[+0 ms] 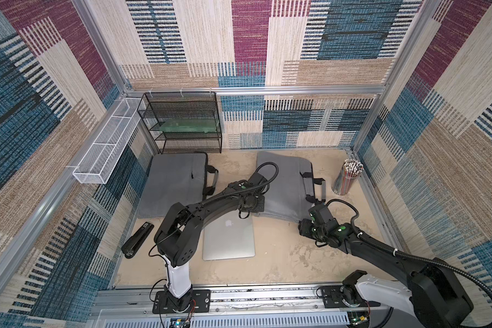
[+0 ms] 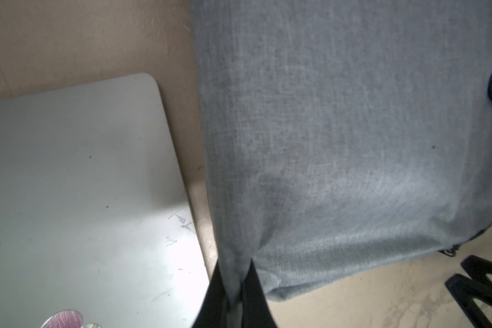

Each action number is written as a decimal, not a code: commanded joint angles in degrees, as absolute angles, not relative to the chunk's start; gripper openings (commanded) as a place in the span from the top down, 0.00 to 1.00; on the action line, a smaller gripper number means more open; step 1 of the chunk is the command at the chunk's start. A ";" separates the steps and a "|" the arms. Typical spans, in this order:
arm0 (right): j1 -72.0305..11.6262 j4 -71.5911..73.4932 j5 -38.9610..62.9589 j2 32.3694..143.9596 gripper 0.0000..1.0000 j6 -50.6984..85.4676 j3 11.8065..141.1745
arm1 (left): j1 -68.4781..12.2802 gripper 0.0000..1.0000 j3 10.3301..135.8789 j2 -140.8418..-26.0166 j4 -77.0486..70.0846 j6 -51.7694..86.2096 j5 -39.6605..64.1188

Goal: Open the zippered laptop bag and take out the laptop
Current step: Unzip the zipper on the zippered laptop bag.

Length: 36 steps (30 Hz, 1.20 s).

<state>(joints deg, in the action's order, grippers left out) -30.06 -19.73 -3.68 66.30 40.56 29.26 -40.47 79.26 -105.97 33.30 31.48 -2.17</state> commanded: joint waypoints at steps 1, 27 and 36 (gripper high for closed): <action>-31.04 -14.79 -5.95 68.45 0.51 39.51 29.57 | -40.17 1.00 79.10 -105.21 30.68 30.75 -2.48; -32.41 -10.72 -13.03 79.78 0.67 37.51 33.71 | -39.95 1.00 77.70 -105.27 29.97 29.93 -0.11; -32.26 -11.59 -15.85 80.53 0.77 37.79 33.92 | -39.73 1.00 77.43 -104.86 30.32 29.53 -0.42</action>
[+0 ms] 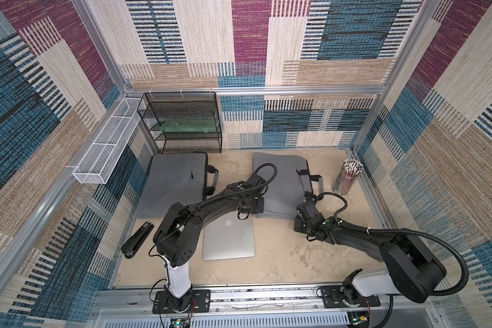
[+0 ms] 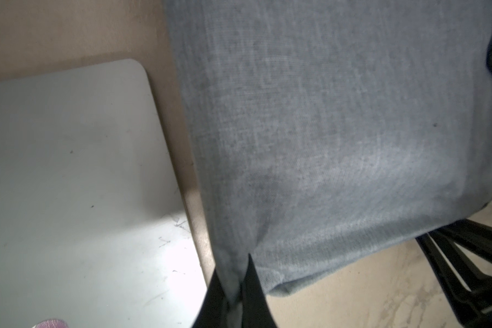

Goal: Open the zippered laptop bag and take out the laptop
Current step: Unzip the zipper on the zippered laptop bag.

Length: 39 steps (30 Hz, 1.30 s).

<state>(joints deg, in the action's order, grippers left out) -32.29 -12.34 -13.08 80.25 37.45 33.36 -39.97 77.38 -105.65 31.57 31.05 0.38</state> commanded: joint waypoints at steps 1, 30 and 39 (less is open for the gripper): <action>-32.28 -11.75 -16.27 80.71 0.77 38.03 34.02 | -39.72 1.00 77.35 -104.85 30.32 29.53 -0.40; -26.50 -20.57 -17.87 75.27 1.00 37.53 32.45 | -32.56 1.00 73.61 -102.28 28.78 25.60 -3.03; -27.27 -22.15 -10.42 74.86 1.00 34.74 31.25 | -29.79 1.00 79.39 -107.84 29.79 23.49 -4.21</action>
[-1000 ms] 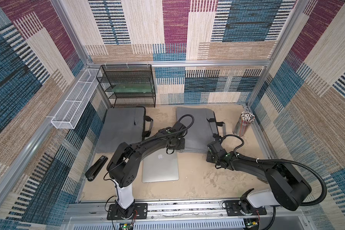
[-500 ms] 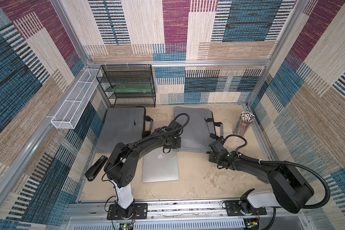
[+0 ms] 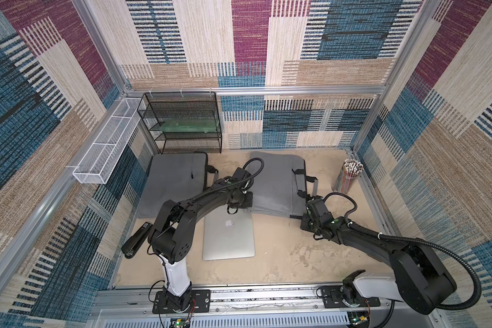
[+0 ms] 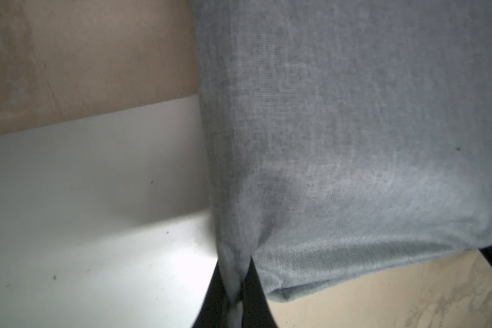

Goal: Open the zippered laptop bag and take out the laptop
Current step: Unzip the zipper on the zippered laptop bag.

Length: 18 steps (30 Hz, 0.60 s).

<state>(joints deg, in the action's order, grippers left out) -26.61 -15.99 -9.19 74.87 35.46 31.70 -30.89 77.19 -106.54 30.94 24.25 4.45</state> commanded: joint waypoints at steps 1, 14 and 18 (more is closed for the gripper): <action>-28.14 -22.07 -9.55 75.04 1.00 34.91 31.22 | -29.62 1.00 80.36 -108.67 29.92 23.47 -4.36; -42.21 -16.71 -2.80 83.01 1.00 39.32 37.59 | -27.07 0.48 89.82 -114.36 31.69 26.40 -0.44; -43.68 -15.87 -1.96 84.61 1.00 38.55 39.66 | -27.03 0.22 86.39 -110.97 31.94 28.61 0.03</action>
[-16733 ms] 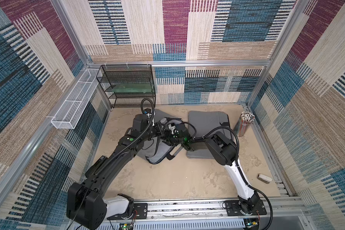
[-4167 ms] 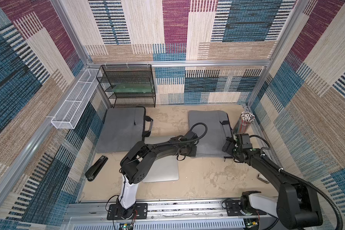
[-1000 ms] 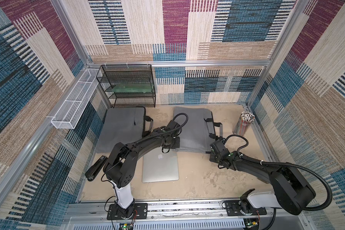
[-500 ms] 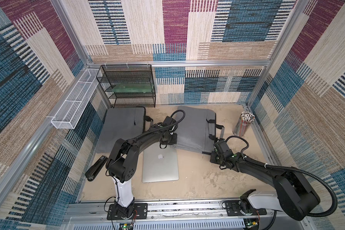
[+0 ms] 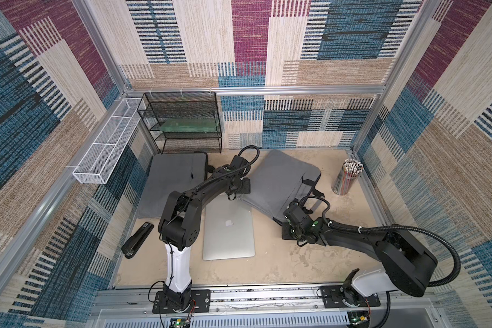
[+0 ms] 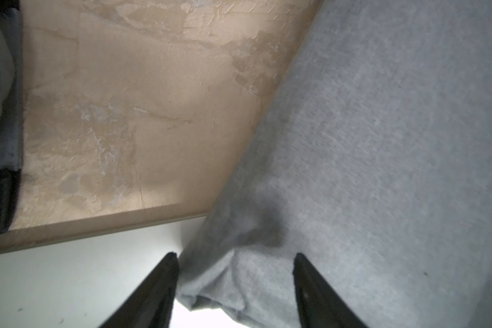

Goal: Open the zippered laptop bag and take out the laptop
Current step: Unzip the zipper on the zippered laptop bag.

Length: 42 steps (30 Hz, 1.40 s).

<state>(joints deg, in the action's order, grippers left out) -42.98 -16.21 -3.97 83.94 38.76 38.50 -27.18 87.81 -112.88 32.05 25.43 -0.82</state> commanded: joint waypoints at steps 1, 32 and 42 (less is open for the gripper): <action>-43.94 -15.48 -1.73 84.81 1.00 38.33 39.88 | -27.07 0.22 85.29 -109.94 32.36 29.27 0.33; -46.15 -12.06 -2.16 82.44 1.00 36.15 41.41 | -39.79 0.29 61.87 -104.21 2.81 55.56 18.58; -44.28 -12.26 0.75 82.42 1.00 35.25 42.10 | -40.20 0.64 61.87 -105.15 2.16 55.37 19.42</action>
